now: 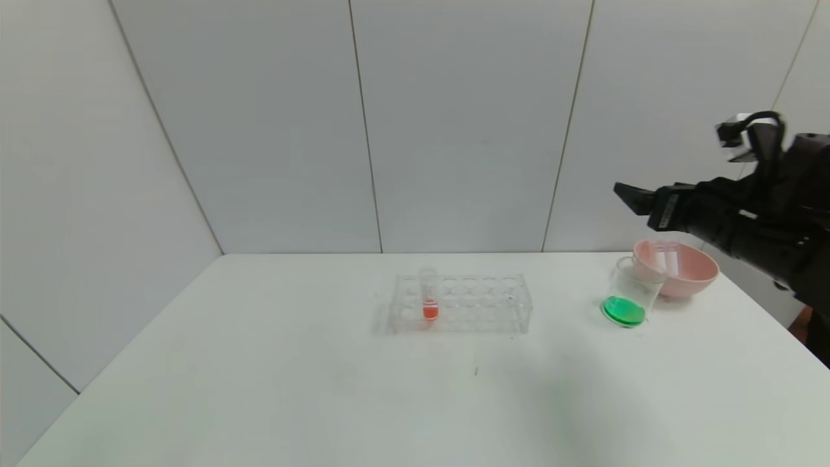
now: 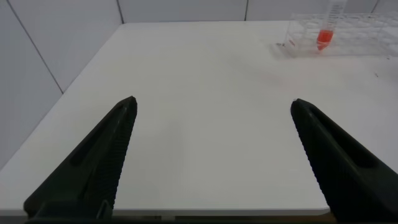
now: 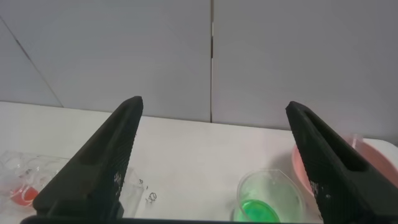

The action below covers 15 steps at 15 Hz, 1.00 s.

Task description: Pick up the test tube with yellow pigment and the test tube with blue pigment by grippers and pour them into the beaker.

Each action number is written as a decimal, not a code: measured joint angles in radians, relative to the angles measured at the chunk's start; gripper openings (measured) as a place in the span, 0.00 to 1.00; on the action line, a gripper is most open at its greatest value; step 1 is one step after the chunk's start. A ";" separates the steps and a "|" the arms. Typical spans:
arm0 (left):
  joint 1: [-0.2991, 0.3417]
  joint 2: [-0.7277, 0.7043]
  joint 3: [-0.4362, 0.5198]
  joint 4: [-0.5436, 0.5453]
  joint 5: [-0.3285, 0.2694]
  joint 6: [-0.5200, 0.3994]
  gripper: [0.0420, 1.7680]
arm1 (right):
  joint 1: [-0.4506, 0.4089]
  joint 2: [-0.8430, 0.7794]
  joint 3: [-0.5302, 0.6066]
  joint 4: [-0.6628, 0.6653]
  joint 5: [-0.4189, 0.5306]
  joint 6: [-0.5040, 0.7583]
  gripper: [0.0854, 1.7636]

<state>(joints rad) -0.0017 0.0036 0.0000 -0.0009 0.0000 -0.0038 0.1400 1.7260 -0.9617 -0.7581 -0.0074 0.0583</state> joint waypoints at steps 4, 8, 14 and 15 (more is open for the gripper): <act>0.000 0.000 0.000 0.000 0.000 0.000 1.00 | -0.023 -0.357 0.249 -0.019 -0.009 -0.024 0.95; 0.000 0.000 0.000 0.000 0.000 0.000 1.00 | -0.033 -0.810 0.391 0.185 0.006 -0.061 0.95; 0.000 0.000 0.000 0.000 0.000 0.000 1.00 | -0.084 -1.373 0.475 0.519 -0.006 -0.112 0.96; 0.000 0.000 0.000 0.000 0.000 0.000 1.00 | -0.101 -1.441 0.492 0.564 -0.006 -0.116 0.96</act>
<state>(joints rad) -0.0013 0.0032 0.0000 -0.0013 0.0000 -0.0038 0.0389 0.2847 -0.4698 -0.1943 -0.0138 -0.0572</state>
